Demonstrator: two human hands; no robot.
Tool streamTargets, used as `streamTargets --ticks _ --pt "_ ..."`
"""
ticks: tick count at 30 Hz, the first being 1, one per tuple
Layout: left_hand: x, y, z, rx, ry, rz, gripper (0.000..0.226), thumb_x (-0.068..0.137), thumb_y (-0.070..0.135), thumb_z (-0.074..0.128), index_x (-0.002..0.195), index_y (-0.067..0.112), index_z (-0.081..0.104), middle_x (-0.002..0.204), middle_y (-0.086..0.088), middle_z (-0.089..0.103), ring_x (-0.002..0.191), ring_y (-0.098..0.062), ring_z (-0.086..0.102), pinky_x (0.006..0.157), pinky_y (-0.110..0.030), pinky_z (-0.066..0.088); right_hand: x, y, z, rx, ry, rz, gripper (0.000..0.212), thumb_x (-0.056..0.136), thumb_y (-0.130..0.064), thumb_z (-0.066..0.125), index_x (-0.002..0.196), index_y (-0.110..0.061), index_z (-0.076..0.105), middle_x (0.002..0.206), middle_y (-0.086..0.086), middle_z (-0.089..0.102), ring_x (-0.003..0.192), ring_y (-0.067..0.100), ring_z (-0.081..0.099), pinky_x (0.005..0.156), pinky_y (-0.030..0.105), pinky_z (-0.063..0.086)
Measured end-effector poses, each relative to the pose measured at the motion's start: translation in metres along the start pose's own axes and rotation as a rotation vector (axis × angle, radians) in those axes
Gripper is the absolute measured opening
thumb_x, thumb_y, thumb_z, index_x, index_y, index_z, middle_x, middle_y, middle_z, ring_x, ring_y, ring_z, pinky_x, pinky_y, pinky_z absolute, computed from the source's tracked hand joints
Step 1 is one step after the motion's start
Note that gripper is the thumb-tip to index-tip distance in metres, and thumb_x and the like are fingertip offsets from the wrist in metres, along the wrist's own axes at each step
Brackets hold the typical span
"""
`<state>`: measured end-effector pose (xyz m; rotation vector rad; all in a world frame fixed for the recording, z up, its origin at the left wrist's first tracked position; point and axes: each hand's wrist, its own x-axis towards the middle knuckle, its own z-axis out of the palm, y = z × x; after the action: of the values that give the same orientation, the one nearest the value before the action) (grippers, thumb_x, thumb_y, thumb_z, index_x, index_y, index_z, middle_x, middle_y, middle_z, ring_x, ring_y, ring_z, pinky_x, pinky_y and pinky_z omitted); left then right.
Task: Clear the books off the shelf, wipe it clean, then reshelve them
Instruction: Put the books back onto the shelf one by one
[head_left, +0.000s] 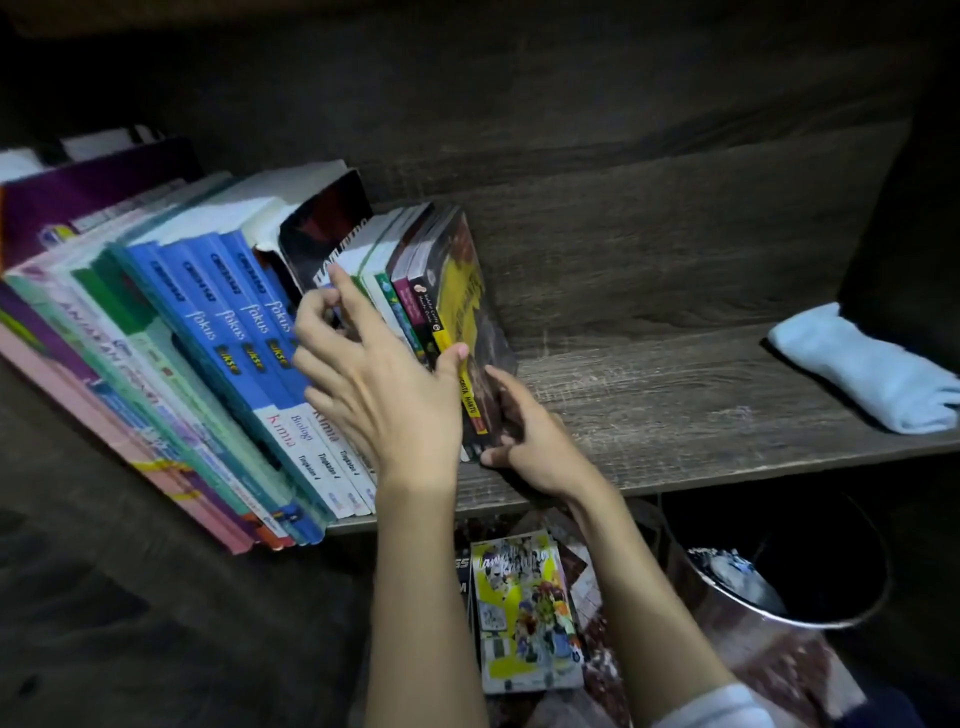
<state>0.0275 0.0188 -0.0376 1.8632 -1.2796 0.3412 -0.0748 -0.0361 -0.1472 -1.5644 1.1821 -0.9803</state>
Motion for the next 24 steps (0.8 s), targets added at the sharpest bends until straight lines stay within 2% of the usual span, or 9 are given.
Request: streamTargets --ticks 2,7,10,14,15,17,19,21,24 --pt "0.0 0.002 0.002 -0.03 0.007 -0.029 0.109 0.069 0.049 0.077 0.15 0.012 0.015 0.142 -0.011 0.025 0.118 -0.027 0.032 0.094 -0.04 0.031 0.002 0.0 0.0 -0.002 0.008 -0.008 0.096 0.071 0.009 0.071 0.144 -0.037 0.029 0.129 -0.003 0.053 0.099 0.012 0.058 0.096 0.033 0.049" --pt "0.002 0.003 0.0 -0.076 0.023 -0.057 0.104 0.068 0.042 0.08 0.148 0.009 0.021 0.139 -0.01 0.027 0.113 -0.023 0.033 0.092 -0.038 0.032 0.005 -0.002 0.001 -0.006 -0.006 0.001 0.098 0.071 0.006 0.073 0.144 -0.042 0.027 0.135 -0.005 0.049 0.122 0.008 0.046 0.107 0.038 0.041" --pt "0.003 0.001 0.001 -0.095 0.054 -0.049 0.089 0.076 0.035 0.075 0.146 0.01 0.027 0.136 -0.01 0.03 0.111 -0.021 0.032 0.092 -0.036 0.031 0.005 -0.006 0.001 -0.049 -0.023 -0.006 0.098 0.072 0.003 0.074 0.145 -0.04 0.024 0.142 0.002 0.047 0.124 0.01 0.046 0.107 0.037 0.04" --pt "0.003 -0.004 0.005 -0.142 0.15 -0.027 0.06 0.085 0.013 0.062 0.141 0.014 0.042 0.129 -0.011 0.038 0.101 -0.016 0.032 0.081 -0.032 0.027 0.003 -0.01 0.0 -0.03 -0.056 0.011 0.096 0.076 0.006 0.07 0.147 -0.038 0.022 0.135 -0.003 0.046 0.113 0.003 0.043 0.098 0.025 0.042" --pt "0.003 -0.005 0.006 -0.154 0.177 -0.032 0.055 0.084 0.009 0.06 0.137 0.016 0.048 0.127 -0.01 0.04 0.1 -0.017 0.033 0.08 -0.029 0.022 0.002 -0.009 0.001 -0.028 -0.056 0.013 0.097 0.076 0.006 0.07 0.146 -0.038 0.022 0.133 -0.005 0.045 0.113 0.004 0.045 0.099 0.026 0.042" --pt "0.003 -0.005 0.005 -0.188 0.263 -0.062 0.044 0.08 0.007 0.061 0.12 0.026 0.064 0.127 -0.007 0.046 0.1 -0.018 0.036 0.081 -0.026 0.016 0.004 -0.005 0.007 -0.047 -0.012 0.013 0.099 0.072 0.005 0.072 0.144 -0.043 0.023 0.134 -0.003 0.051 0.114 0.011 0.051 0.102 0.039 0.044" --pt "0.005 -0.008 0.003 -0.212 0.382 -0.09 0.036 0.078 0.011 0.061 0.102 0.035 0.07 0.13 -0.005 0.049 0.103 -0.017 0.034 0.083 -0.03 0.02 0.007 -0.003 0.011 -0.076 0.05 0.02 0.102 0.068 0.005 0.074 0.143 -0.044 0.025 0.13 0.002 0.057 0.114 0.02 0.056 0.101 0.044 0.045" --pt "0.01 -0.014 -0.002 -0.187 0.479 -0.112 0.033 0.08 0.016 0.058 0.102 0.038 0.07 0.138 -0.005 0.043 0.114 -0.017 0.029 0.092 -0.035 0.023 0.007 -0.003 0.013 -0.082 0.067 0.024 0.103 0.068 0.008 0.074 0.146 -0.039 0.025 0.126 0.003 0.059 0.112 0.022 0.058 0.101 0.041 0.046" --pt "0.012 -0.018 -0.007 -0.164 0.381 -0.103 0.033 0.085 0.022 0.054 0.109 0.041 0.067 0.152 -0.007 0.024 0.135 -0.028 0.018 0.106 -0.047 0.016 0.004 -0.003 0.012 -0.063 0.06 0.016 0.102 0.07 0.012 0.071 0.147 -0.036 0.025 0.125 0.001 0.06 0.107 0.02 0.061 0.098 0.034 0.049"
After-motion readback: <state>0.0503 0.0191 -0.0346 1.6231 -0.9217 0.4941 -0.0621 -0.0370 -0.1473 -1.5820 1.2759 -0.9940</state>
